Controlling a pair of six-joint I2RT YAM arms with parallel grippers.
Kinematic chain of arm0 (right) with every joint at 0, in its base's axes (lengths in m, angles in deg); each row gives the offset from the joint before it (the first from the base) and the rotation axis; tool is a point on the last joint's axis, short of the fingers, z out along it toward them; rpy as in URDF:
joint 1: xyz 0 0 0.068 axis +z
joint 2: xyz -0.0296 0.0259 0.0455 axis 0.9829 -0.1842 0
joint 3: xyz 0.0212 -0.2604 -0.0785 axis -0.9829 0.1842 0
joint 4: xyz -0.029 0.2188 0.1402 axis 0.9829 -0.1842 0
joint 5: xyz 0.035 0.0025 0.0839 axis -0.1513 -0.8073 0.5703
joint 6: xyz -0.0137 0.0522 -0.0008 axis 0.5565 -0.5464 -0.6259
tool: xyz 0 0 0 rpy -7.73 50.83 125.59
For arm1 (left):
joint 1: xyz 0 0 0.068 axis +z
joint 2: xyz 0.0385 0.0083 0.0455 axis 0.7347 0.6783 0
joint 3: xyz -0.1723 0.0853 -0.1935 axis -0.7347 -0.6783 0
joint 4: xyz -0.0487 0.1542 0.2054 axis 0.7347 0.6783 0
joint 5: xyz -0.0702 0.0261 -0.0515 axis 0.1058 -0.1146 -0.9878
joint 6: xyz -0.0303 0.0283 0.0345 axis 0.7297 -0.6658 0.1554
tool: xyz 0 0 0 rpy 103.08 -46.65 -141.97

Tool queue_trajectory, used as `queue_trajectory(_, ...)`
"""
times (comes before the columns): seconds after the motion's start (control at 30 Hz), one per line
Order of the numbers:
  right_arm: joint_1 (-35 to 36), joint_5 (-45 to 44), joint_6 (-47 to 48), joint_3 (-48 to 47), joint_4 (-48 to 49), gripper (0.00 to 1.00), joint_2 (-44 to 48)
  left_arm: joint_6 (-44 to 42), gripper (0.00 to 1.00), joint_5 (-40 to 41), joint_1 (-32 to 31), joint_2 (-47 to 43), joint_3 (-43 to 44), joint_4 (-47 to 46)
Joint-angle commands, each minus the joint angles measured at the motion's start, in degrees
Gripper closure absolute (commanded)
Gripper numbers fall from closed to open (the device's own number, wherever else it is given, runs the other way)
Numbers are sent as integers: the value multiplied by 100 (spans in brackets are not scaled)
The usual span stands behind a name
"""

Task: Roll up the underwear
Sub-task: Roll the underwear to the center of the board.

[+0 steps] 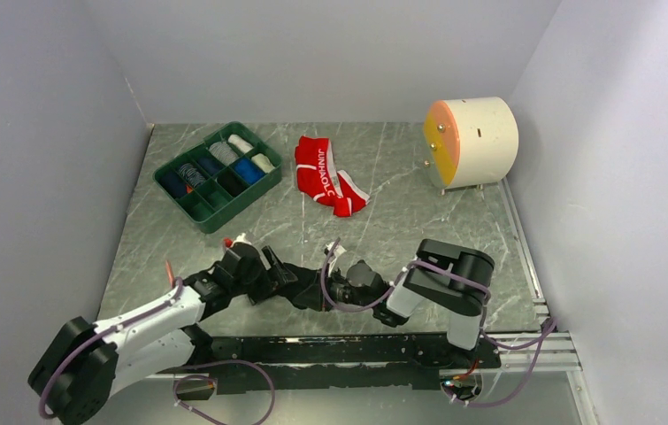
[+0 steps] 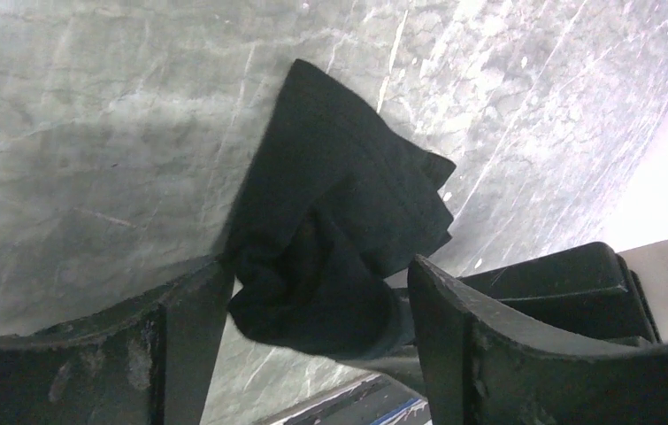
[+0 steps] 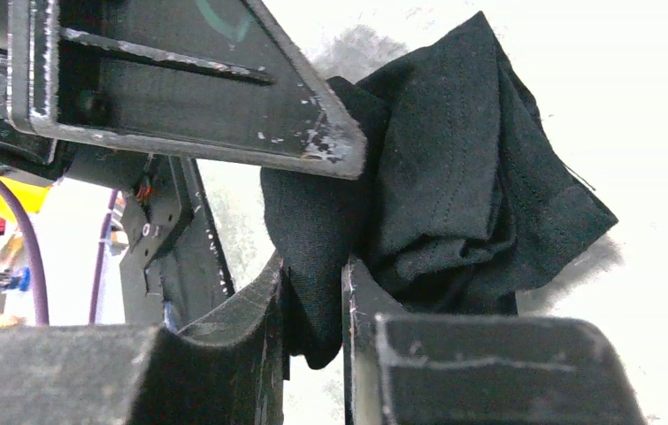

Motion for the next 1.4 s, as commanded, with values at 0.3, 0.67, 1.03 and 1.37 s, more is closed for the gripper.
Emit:
queue_trajectory(0.3, -121, 825, 111, -276, -1437, 75, 55, -239, 76, -78, 14, 859, 47, -135)
queue_trajectory(0.67, 88, -731, 2065, -1031, -4756, 46, 2288, -163, 95, -143, 20, 997, 191, 101)
queue_trajectory(1.03, 1752, -3741, 4254, -1216, -3806, 40, 2196, -94, 95, -182, 12, 1008, 269, 154)
queue_trajectory(1.37, 2285, -4212, 5020, -1927, -3789, 41, 882, -99, 95, -208, 13, 1080, 300, 211)
